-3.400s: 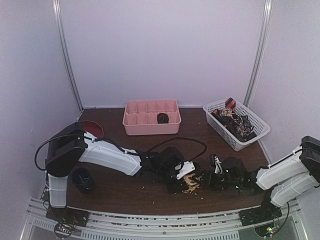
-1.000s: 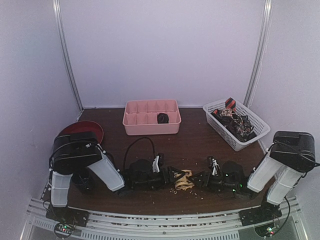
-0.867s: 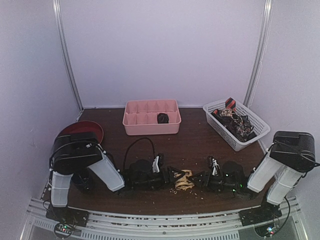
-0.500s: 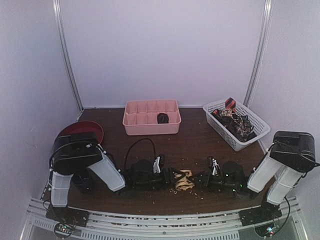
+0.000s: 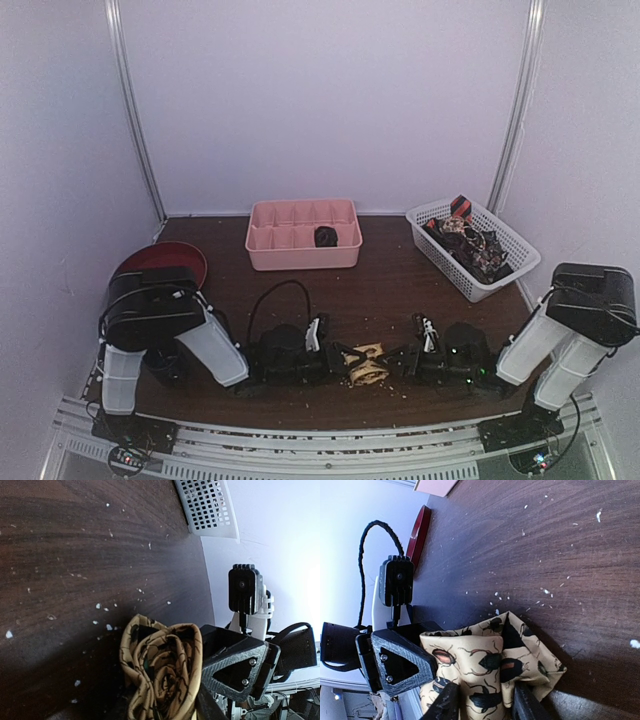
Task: Roll the ties
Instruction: Adjust the tie at the center of the board.
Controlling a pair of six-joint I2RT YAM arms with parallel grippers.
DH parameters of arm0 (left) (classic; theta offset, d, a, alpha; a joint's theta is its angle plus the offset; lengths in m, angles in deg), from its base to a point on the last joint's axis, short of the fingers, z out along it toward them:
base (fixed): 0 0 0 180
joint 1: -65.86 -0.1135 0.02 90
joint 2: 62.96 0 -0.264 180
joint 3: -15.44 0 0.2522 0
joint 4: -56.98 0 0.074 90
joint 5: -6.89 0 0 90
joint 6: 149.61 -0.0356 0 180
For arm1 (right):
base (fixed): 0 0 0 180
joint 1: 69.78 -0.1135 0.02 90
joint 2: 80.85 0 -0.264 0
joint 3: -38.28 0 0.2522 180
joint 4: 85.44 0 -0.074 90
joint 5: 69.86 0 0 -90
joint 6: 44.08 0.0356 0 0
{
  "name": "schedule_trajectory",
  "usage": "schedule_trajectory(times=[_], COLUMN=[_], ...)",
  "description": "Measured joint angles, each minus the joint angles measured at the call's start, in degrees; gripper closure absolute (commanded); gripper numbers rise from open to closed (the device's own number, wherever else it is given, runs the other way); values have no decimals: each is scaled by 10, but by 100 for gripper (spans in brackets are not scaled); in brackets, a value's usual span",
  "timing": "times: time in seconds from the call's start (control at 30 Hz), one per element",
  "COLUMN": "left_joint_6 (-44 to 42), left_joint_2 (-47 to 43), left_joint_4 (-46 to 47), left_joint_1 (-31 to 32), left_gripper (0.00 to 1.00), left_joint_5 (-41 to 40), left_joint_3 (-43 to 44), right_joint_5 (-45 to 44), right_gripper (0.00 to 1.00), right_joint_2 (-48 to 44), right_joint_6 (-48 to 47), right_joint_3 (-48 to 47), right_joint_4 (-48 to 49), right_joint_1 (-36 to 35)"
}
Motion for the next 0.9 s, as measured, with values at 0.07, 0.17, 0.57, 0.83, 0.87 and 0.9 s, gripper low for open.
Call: schedule_trajectory(times=[0.07,0.17,0.57,0.83,0.87,0.9], left_joint_6=[-8,-24,-36,-26,-26,-26], left_joint_2=[-2,-16,-35,-28,-27,-27], left_joint_4=[2,-7,-14,6,6,6], left_joint_1=[0,1,4,4,4,4], left_gripper=[68,67,57,57,57,57], left_joint_5=[2,3,2,4,4,4], left_joint_3=[-2,-10,-36,-40,-40,-40], right_joint_5=[1,1,-14,-52,-59,-69], right_gripper=[58,57,54,48,49,50], right_joint_2=[-9,-31,-75,-155,-170,-188], right_joint_6=[-5,-15,-22,-58,-63,-70], right_joint_3=[0,0,0,-10,-11,-13], right_joint_4=[-9,-33,-100,-193,-210,-228], right_joint_1=[-1,-3,-25,-30,-32,-34])
